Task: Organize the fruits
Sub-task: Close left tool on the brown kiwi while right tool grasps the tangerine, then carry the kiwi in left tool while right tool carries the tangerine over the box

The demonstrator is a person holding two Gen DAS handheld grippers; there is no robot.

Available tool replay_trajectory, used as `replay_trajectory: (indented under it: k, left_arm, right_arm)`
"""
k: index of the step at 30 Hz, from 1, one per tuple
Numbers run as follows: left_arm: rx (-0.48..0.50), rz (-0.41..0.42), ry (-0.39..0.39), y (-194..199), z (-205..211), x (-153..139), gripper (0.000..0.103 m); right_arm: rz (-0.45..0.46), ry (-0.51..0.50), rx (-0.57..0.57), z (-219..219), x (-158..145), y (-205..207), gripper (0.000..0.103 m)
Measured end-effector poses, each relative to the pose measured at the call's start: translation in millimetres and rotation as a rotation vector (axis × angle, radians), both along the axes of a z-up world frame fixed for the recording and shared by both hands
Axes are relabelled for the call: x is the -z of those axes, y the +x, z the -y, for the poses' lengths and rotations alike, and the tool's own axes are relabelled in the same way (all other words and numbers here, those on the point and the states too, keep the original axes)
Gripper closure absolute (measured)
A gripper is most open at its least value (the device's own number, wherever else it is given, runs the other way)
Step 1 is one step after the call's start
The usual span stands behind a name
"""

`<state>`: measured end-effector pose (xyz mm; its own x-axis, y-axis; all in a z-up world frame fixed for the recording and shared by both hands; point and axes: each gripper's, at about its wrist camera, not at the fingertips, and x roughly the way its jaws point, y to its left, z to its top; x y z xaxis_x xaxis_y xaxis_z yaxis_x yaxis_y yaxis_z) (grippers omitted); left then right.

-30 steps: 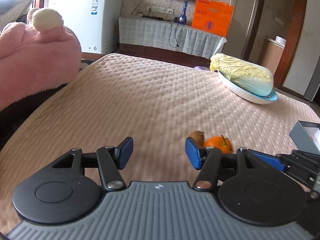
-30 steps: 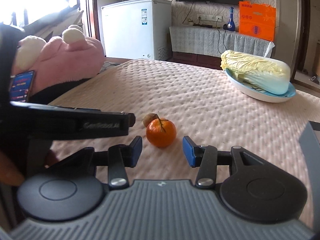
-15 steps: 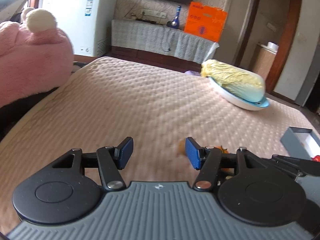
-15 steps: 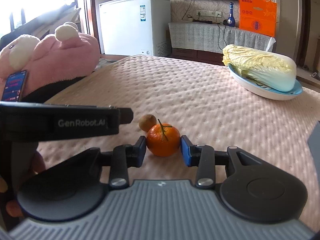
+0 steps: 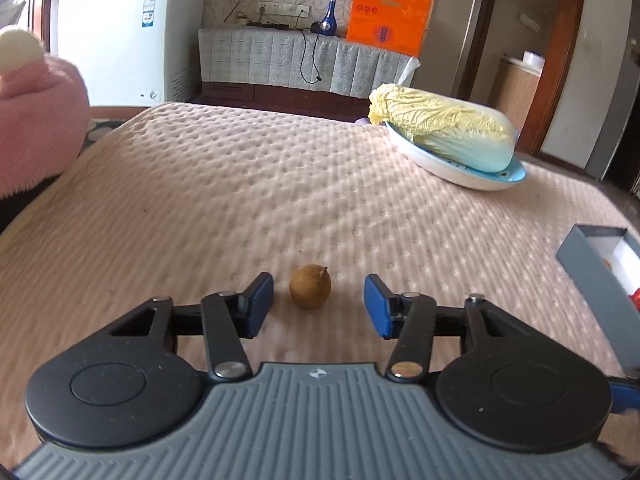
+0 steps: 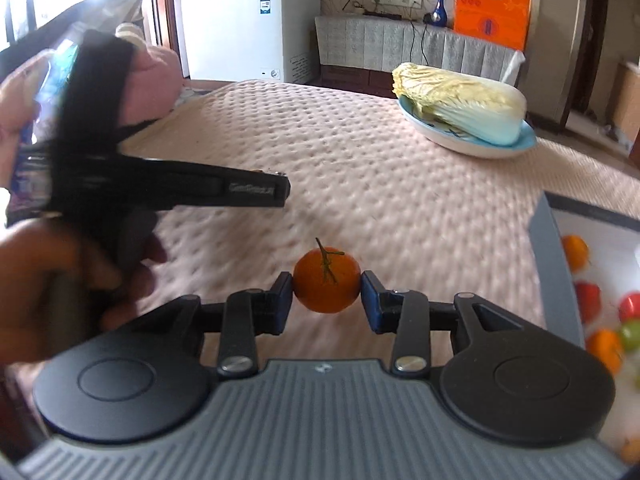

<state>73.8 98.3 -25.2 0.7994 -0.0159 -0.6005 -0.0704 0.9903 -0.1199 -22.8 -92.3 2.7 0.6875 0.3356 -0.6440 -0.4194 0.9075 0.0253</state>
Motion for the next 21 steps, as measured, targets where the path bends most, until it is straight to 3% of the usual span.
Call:
replay_trajectory:
  k: [5, 10, 21]
  left_arm:
    - [-0.021, -0.002, -0.013, 0, -4, 0, 0.077]
    - [-0.031, -0.017, -0.042, -7, -6, -6, 0.077]
    - [0.039, 0.026, -0.014, -27, 42, -39, 0.077]
  right_arm:
    - [0.044, 0.005, 0.001, 18, -22, -40, 0.063]
    - [0.078, 0.078, 0.05, 33, -27, -65, 0.063]
    - [0.114, 0.085, 0.058, 43, -36, -72, 0.063]
